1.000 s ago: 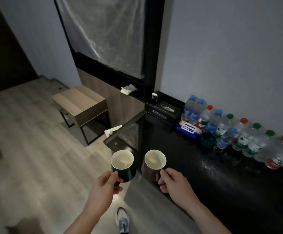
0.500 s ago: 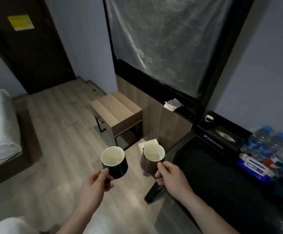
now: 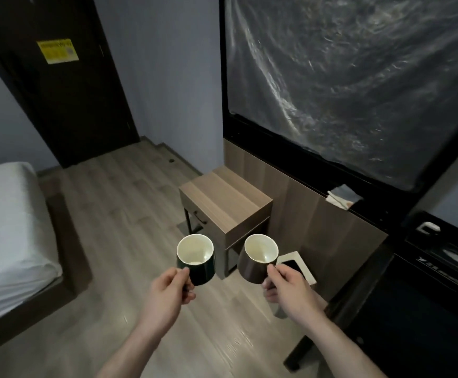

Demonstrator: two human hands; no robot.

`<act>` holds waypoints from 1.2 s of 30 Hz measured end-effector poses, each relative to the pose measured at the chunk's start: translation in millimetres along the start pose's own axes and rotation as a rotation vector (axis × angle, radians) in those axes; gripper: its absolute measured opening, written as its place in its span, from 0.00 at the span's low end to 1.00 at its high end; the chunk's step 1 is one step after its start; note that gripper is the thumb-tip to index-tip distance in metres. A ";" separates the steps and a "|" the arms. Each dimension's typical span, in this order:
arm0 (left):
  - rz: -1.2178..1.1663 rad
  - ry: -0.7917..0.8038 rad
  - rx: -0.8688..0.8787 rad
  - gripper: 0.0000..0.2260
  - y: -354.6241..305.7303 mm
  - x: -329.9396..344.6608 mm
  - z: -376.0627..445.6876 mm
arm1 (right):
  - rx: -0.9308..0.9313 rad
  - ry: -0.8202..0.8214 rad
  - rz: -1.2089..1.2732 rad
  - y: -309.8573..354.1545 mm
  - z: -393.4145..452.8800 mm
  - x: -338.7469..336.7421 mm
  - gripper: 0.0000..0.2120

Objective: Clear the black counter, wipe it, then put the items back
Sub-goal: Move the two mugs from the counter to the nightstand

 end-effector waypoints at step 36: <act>0.312 0.140 -0.116 0.17 -132.0 106.5 533.1 | 0.149 0.057 0.007 125.7 458.3 227.5 0.19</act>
Point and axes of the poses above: each hand's wrist, its own z-axis towards the middle knuckle, its own x-axis out of the palm, y = z × x, the point moved 1 cm from there along z, towards the middle knuckle, and after that the axes turned 11 degrees about -y, right-handed, at the moved point
